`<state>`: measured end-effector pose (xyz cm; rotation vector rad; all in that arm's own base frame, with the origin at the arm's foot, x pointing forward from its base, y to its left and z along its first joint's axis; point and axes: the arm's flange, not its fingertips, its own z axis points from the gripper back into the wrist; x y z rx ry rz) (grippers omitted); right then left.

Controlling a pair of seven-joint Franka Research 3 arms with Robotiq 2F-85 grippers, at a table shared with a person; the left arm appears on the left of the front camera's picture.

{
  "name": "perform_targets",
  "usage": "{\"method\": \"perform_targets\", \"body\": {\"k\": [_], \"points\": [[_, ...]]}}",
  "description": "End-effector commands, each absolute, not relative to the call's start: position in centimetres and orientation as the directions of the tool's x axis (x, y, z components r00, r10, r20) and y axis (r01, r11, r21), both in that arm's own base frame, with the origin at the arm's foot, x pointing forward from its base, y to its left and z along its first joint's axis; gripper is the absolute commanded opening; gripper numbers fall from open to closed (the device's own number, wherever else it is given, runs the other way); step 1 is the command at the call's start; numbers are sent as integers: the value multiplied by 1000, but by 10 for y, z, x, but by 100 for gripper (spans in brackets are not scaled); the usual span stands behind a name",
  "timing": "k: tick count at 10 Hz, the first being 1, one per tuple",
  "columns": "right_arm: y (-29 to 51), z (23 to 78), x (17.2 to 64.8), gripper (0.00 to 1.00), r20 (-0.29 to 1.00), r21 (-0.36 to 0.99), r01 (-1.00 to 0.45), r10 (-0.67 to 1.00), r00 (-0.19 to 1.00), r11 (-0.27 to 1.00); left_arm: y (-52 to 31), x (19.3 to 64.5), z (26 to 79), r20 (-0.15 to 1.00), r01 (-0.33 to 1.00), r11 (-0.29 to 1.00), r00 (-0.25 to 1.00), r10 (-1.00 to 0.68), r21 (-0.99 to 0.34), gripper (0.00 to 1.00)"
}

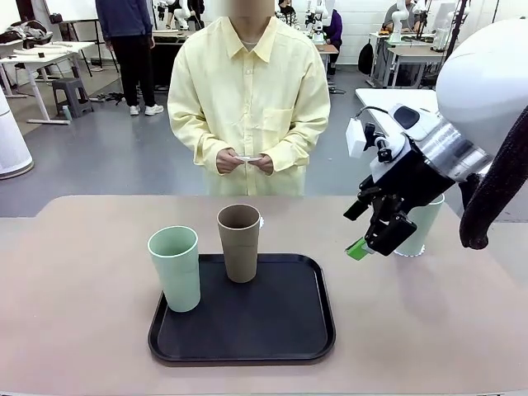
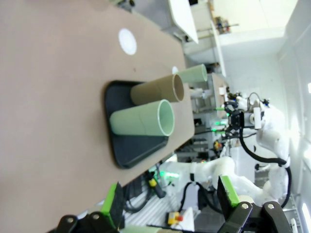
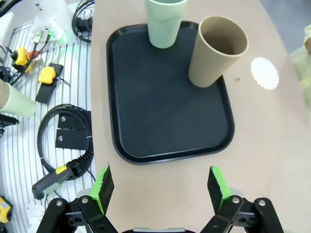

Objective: Place coasters on the table and set cups on them.
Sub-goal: Take one Reusable plastic cup from the Flat Tray and place it on a coaster set by the human.

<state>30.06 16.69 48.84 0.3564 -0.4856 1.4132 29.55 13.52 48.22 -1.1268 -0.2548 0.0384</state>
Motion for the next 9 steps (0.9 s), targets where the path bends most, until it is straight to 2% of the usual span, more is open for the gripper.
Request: {"method": "perform_targets", "body": {"k": [1, 4, 5, 7, 9], "points": [[166, 483, 299, 100, 523, -39, -992, 849, 81, 119, 135, 297, 483, 195, 112, 420, 968, 159, -900, 100], [167, 487, 301, 100, 521, -46, -990, 849, 88, 131, 135, 297, 483, 195, 112, 420, 968, 159, -900, 100], [189, 479, 334, 100, 437, -153, -937, 872, 220, 313, 135, 297, 483, 195, 112, 420, 968, 159, -900, 100], [234, 472, 389, 100, 574, -153, -962, 812, 101, 228, 135, 297, 483, 195, 112, 420, 968, 159, -900, 100], [258, 459, 415, 100, 652, -134, -982, 758, 12, 130, 135, 297, 483, 195, 112, 420, 968, 159, -900, 100]]}}
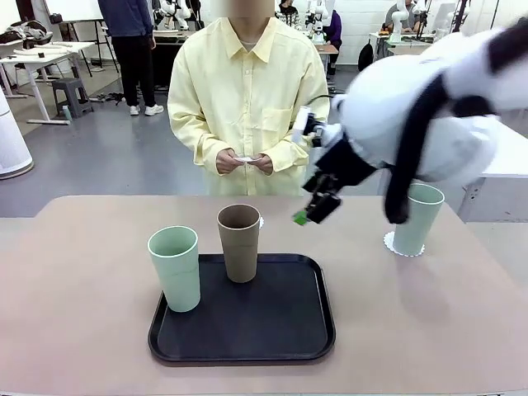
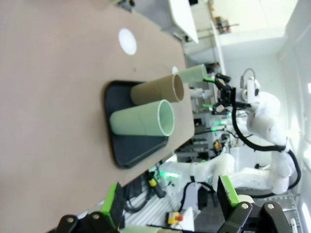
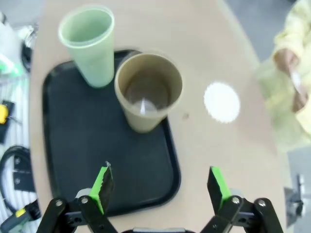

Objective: Place coasters on the table and set cups on them.
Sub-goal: Take one Reusable plastic cup from the Flat Tray and place it on a coaster set by the human.

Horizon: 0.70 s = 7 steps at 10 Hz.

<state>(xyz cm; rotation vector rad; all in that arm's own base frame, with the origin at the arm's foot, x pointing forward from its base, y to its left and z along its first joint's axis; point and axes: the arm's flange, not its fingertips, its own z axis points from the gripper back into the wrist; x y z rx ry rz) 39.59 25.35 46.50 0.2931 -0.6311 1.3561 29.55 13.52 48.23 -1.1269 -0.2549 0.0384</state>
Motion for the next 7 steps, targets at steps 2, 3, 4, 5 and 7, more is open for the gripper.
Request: {"method": "perform_targets", "body": {"k": [2, 3, 4, 5, 7], "points": [[273, 448, 431, 100, 721, -114, -993, 690, -57, 38, 135, 297, 483, 195, 112, 420, 968, 159, -900, 100], [270, 444, 433, 100, 722, -94, -995, 691, -38, 44, 135, 297, 483, 195, 112, 420, 968, 159, -900, 100], [265, 446, 430, 100, 723, -94, -995, 690, -39, 42, 135, 297, 483, 195, 112, 420, 968, 159, -900, 100], [261, 449, 427, 100, 713, -98, -995, 700, -45, 36, 135, 297, 483, 195, 112, 420, 968, 159, -900, 100], [274, 451, 434, 100, 717, -96, -994, 696, -36, 48, 135, 297, 483, 195, 112, 420, 968, 159, -900, 100]]}}
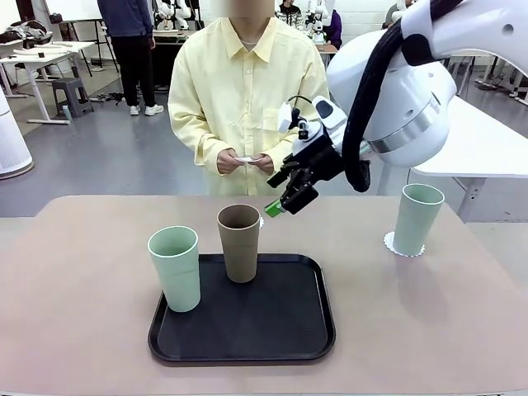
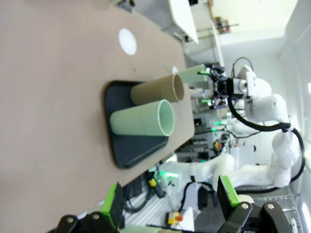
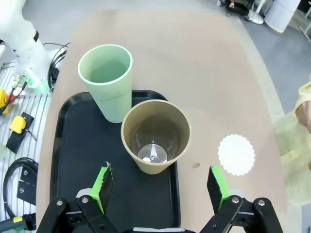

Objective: Place coasters on the table and set cups on them.
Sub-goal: Take one Reusable plastic cup from the Flat Tray and place it on a coaster set by the human.

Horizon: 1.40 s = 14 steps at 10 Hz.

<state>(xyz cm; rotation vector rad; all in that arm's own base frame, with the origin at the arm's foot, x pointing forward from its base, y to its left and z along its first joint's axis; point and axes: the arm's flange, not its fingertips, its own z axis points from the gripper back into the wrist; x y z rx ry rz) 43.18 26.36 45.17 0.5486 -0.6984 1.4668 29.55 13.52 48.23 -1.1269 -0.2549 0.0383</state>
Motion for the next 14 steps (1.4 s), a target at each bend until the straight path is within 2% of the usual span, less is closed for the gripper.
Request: {"method": "perform_targets", "body": {"k": [1, 5, 7, 10, 14], "points": [[274, 451, 434, 100, 717, -96, -994, 696, -36, 48, 135, 297, 483, 195, 112, 420, 968, 159, -900, 100], [272, 454, 429, 100, 713, -91, -995, 700, -41, 34, 135, 297, 483, 195, 112, 420, 968, 159, -900, 100], [248, 415, 446, 100, 823, -31, -999, 566, -33, -13, 135, 297, 483, 195, 112, 420, 968, 159, -900, 100], [222, 367, 438, 100, 914, -50, -997, 400, -70, -60, 135, 297, 483, 195, 112, 420, 968, 159, -900, 100], [224, 321, 421, 100, 933, -132, -988, 326, -151, -81, 135, 297, 483, 195, 112, 420, 968, 159, -900, 100]]}}
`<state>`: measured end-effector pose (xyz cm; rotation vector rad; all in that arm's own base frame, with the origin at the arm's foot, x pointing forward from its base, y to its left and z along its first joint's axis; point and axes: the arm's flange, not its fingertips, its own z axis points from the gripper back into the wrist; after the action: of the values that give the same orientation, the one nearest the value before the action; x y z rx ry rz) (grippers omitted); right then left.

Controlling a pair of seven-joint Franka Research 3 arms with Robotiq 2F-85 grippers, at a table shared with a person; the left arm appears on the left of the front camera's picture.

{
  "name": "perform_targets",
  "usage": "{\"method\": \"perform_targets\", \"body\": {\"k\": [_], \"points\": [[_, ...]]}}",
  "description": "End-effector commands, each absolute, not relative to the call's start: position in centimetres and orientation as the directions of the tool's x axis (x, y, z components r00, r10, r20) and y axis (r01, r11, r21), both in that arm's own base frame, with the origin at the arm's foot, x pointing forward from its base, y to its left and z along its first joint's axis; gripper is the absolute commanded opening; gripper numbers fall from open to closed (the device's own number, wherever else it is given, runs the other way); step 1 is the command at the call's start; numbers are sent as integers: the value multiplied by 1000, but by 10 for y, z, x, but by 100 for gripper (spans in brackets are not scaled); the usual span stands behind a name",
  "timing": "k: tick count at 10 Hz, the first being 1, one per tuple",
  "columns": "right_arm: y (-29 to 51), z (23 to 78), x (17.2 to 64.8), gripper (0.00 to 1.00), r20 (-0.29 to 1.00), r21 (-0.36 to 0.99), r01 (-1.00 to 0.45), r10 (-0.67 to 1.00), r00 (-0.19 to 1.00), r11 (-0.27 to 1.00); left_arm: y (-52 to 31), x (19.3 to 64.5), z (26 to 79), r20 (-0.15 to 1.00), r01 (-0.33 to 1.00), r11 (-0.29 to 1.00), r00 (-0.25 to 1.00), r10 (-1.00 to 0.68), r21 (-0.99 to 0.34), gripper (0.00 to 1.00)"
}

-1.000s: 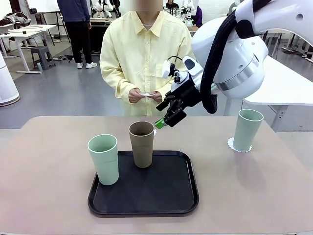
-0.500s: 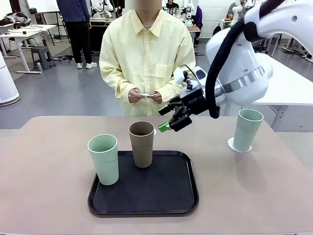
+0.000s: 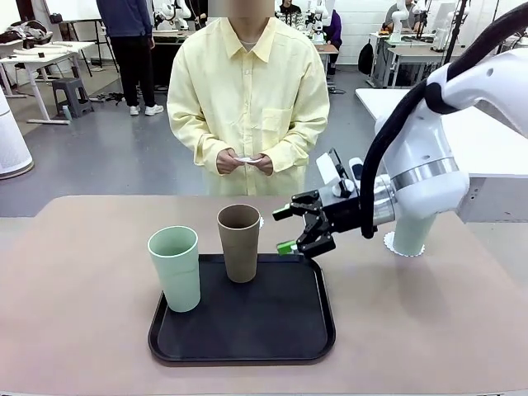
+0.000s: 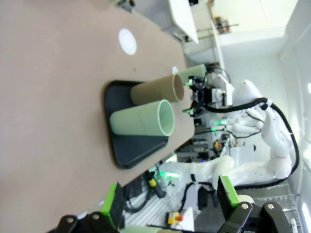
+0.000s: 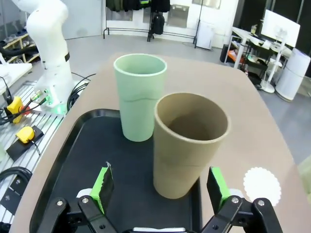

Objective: Place coasters on the table and set cups on them.
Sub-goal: Take one Reusable plastic cup from the Flat Tray and place it on a coaster set by the human.

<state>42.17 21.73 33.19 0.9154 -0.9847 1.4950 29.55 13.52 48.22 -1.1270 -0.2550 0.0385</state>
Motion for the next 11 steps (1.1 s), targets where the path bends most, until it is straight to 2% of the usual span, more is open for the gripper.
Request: {"method": "perform_targets", "body": {"k": [1, 8, 9, 10, 11], "points": [[228, 313, 420, 100, 933, -138, -988, 327, -152, -67, 135, 297, 483, 195, 112, 420, 968, 159, -900, 100], [239, 283, 428, 100, 931, -85, -992, 362, -46, 92, 135, 297, 483, 195, 112, 420, 968, 159, -900, 100], [238, 286, 428, 100, 914, -56, -989, 406, 4, 136, 135, 297, 483, 195, 112, 420, 968, 159, -900, 100], [229, 287, 427, 100, 930, -68, -996, 365, -45, 51, 135, 297, 483, 195, 112, 420, 968, 159, -900, 100], [229, 287, 427, 100, 930, -68, -996, 365, -45, 51, 135, 297, 483, 195, 112, 420, 968, 159, -900, 100]]}}
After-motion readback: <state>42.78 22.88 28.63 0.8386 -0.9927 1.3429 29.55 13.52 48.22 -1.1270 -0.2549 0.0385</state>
